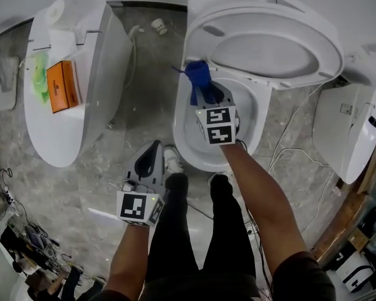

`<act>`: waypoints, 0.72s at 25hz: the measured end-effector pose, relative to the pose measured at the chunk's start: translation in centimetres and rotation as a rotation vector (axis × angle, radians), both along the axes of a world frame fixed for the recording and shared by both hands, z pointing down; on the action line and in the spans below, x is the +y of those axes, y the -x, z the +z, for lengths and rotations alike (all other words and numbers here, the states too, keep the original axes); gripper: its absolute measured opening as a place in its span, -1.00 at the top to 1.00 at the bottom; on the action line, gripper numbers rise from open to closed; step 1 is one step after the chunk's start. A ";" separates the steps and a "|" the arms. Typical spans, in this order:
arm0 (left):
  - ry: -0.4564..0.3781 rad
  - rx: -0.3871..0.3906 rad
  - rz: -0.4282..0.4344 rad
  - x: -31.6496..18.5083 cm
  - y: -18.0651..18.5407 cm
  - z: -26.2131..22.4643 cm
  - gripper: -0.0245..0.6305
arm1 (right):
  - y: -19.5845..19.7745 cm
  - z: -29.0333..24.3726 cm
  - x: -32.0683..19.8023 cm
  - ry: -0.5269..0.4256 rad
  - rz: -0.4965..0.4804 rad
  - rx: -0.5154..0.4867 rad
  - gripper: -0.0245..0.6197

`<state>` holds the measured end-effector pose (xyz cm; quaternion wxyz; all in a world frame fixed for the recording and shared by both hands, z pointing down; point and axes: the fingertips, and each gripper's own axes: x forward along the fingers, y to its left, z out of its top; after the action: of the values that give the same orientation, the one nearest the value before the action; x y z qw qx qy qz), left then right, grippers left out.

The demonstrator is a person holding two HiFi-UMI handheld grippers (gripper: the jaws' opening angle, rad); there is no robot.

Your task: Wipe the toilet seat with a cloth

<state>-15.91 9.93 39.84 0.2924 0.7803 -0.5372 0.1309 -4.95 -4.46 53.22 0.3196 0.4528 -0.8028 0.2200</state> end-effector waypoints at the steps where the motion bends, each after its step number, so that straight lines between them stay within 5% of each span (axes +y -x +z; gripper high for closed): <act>1: 0.001 -0.001 -0.002 0.0 0.3 0.1 0.90 | 0.1 0.3 -0.5 0.000 0.009 0.006 0.64; 18: 0.027 -0.011 0.080 -0.6 -1.2 0.8 0.90 | -2.5 2.7 -3.8 0.074 0.154 -0.017 0.64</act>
<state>-14.76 9.35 40.67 0.2943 0.7965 -0.5053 0.1540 -2.43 -8.30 55.92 0.3114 0.4990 -0.7597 0.2772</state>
